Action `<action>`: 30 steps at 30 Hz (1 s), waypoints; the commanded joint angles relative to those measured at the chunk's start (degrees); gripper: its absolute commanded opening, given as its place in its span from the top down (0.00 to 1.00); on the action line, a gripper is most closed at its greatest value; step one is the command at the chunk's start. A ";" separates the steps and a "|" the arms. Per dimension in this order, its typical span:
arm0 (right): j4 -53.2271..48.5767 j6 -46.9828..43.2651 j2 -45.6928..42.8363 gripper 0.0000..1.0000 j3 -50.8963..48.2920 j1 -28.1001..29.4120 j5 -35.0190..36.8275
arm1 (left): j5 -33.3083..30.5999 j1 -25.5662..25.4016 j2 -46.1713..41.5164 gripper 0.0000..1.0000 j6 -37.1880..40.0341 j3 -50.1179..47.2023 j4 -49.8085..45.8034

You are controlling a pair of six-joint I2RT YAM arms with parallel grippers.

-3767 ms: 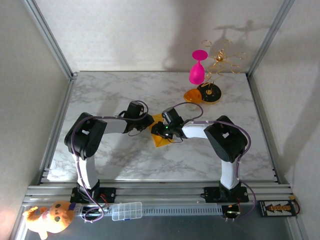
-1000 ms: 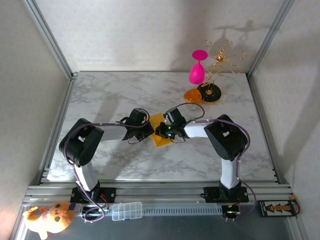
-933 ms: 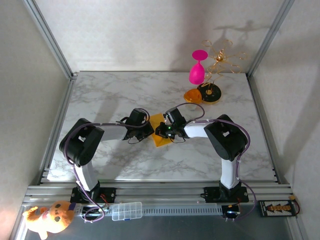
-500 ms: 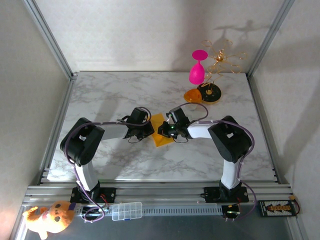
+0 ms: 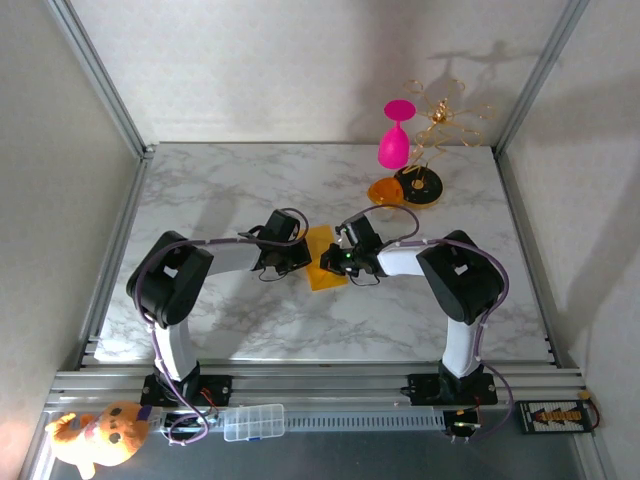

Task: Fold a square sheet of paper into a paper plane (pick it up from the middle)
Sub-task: Fold the triangle a second time at the center of the table.

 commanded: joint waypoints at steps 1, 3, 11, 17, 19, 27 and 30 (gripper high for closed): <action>-2.32 1.16 1.12 0.97 -0.80 -0.37 2.82 | -1.55 -0.02 2.00 1.00 2.86 0.46 -5.42; -2.09 2.60 1.48 0.97 -1.49 -0.37 3.03 | -1.37 -0.02 1.96 1.00 3.07 0.80 -5.29; -3.14 8.11 1.84 0.98 -4.54 -0.37 5.70 | 0.66 -0.26 -6.71 0.89 -1.78 0.08 1.47; -5.20 9.50 2.62 0.98 -4.10 -0.19 7.14 | 1.39 -2.66 -12.22 0.86 -10.46 -8.03 8.19; -5.86 9.77 2.89 0.98 -3.93 -0.20 7.34 | 1.89 -3.60 -12.88 0.86 -12.65 -10.43 9.69; -6.15 10.57 3.60 1.00 -3.88 -0.19 7.01 | 4.37 -6.85 -10.77 0.85 -16.43 -12.40 12.63; -6.03 10.91 3.60 1.00 -3.93 -0.22 6.88 | 4.43 -7.61 -9.54 0.84 -16.53 -11.53 12.51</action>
